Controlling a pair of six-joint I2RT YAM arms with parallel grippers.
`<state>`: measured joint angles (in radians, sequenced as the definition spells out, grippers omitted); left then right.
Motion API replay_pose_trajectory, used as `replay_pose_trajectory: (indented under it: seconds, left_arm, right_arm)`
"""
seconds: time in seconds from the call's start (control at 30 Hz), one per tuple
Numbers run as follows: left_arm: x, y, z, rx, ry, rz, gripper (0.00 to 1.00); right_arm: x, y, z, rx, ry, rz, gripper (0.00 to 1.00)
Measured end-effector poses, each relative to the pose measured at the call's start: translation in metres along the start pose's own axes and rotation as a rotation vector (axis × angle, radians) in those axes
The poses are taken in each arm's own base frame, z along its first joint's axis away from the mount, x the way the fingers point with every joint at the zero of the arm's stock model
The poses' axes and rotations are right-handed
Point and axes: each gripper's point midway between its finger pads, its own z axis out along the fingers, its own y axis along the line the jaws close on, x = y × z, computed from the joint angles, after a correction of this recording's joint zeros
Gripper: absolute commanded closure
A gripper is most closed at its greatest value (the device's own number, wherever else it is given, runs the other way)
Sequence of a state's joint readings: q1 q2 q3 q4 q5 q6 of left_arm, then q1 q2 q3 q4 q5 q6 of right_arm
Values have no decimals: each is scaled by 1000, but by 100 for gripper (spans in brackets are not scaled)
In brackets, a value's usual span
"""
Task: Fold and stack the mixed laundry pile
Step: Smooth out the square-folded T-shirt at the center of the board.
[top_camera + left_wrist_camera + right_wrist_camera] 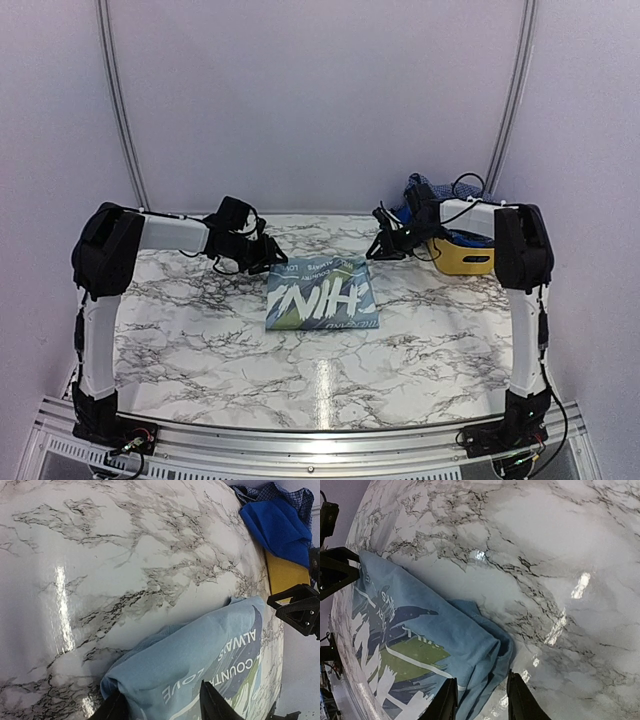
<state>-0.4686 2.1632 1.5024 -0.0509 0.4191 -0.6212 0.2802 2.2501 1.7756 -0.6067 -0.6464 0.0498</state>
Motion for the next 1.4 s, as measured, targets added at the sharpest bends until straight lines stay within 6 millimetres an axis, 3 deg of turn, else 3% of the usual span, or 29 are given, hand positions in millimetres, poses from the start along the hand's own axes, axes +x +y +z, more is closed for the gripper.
replay_pose_trajectory:
  seconds: [0.23, 0.33, 0.73, 0.9, 1.07, 1.3, 1.4]
  left_arm:
    - [1, 13, 16, -27, 15, -20, 58]
    - [0, 18, 22, -39, 14, -37, 63]
    - [-3, 24, 26, -47, 8, -63, 67]
    - [-5, 24, 27, -42, 8, -66, 71]
    - [-5, 24, 27, -40, 11, -73, 81]
    - [-4, 24, 28, -35, 15, -65, 100]
    - [-4, 23, 28, -30, 14, -60, 100]
  right_arm:
    - [-17, 0, 14, -23, -12, -21, 69]
    - [-19, -4, 23, -23, -1, -15, 63]
    - [-7, -6, 30, -43, 37, 10, 55]
    - [-1, -3, 32, -72, 51, 16, 76]
    - [-3, 0, 28, -74, 47, 11, 100]
    - [-18, 19, -4, -63, 7, -5, 100]
    - [-23, 21, -14, -59, -7, -6, 100]
